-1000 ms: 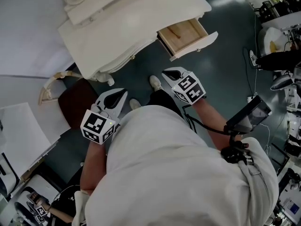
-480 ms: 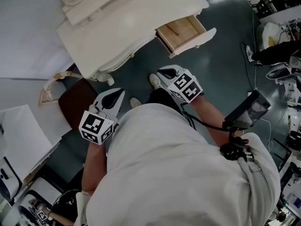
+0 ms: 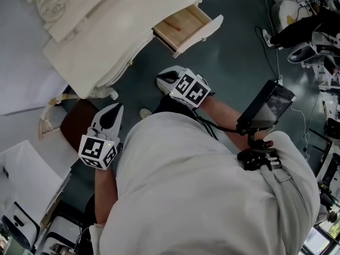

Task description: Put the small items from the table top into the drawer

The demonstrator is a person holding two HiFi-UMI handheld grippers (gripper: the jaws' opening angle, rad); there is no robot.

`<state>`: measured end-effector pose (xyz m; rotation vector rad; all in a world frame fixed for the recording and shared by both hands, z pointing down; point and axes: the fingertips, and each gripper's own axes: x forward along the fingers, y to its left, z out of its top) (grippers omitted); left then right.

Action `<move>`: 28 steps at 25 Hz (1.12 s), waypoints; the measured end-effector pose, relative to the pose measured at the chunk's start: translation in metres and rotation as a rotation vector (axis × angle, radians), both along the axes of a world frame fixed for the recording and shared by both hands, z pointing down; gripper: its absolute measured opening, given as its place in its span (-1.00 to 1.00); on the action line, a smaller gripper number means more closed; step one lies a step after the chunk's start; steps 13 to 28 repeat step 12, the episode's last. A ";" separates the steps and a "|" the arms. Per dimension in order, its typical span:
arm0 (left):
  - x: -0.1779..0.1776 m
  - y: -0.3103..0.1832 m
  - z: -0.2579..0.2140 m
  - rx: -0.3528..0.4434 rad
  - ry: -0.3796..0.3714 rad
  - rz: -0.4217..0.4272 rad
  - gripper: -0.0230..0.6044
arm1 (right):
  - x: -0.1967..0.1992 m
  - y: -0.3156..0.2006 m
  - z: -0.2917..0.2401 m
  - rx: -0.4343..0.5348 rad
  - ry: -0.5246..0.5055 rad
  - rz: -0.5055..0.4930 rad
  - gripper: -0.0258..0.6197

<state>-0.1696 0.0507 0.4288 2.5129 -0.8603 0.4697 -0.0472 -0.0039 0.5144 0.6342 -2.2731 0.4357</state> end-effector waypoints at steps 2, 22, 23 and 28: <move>0.000 -0.001 0.000 -0.001 0.002 0.003 -0.93 | 0.000 0.000 0.001 0.000 0.003 0.001 -0.92; 0.001 -0.007 -0.003 0.002 0.003 0.009 -0.93 | -0.002 -0.006 -0.005 0.019 0.014 -0.008 -0.92; 0.001 -0.007 -0.003 0.002 0.003 0.009 -0.93 | -0.002 -0.006 -0.005 0.019 0.014 -0.008 -0.92; 0.001 -0.007 -0.003 0.002 0.003 0.009 -0.93 | -0.002 -0.006 -0.005 0.019 0.014 -0.008 -0.92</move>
